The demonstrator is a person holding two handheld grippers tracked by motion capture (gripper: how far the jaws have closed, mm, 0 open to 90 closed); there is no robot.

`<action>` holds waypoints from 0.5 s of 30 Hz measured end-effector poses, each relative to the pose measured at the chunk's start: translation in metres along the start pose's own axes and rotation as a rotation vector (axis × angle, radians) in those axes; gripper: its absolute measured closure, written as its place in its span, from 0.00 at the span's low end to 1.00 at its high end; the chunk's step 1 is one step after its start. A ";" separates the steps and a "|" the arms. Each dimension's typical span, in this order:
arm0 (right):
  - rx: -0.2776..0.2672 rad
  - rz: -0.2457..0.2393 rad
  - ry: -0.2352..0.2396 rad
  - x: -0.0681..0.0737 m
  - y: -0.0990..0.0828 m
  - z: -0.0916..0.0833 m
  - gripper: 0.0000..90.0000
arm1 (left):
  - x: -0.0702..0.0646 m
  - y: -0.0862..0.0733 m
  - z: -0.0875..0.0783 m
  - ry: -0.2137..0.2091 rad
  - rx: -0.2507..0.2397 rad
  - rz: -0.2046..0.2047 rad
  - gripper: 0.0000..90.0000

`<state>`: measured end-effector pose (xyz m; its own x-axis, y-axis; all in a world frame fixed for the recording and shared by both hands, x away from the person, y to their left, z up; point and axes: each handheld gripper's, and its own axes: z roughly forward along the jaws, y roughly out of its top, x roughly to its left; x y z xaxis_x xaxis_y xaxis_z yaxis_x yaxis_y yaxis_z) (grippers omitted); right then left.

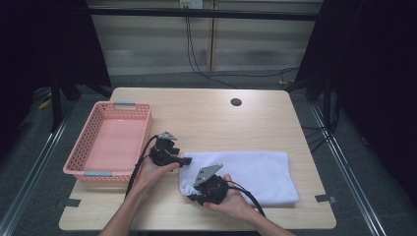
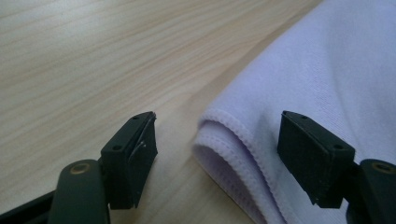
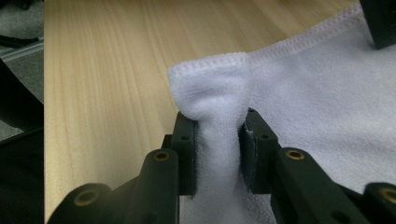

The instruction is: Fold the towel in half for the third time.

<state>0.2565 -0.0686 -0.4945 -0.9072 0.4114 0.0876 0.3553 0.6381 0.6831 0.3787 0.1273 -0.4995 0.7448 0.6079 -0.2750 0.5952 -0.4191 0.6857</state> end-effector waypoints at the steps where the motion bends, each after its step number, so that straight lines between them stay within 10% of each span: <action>1: 0.002 -0.010 -0.004 0.000 0.000 0.000 0.78 | 0.001 0.000 0.001 -0.004 -0.002 0.001 0.34; 10: -0.005 -0.005 0.008 -0.001 0.000 0.000 0.78 | -0.008 0.005 0.008 -0.016 0.057 0.143 0.59; 15: -0.006 -0.010 0.001 0.000 -0.001 -0.001 0.79 | -0.009 0.004 0.008 -0.056 0.061 0.101 0.78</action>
<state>0.2561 -0.0695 -0.4947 -0.9111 0.4040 0.0816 0.3446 0.6382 0.6885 0.3765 0.1152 -0.4996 0.8163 0.5231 -0.2449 0.5327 -0.5176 0.6696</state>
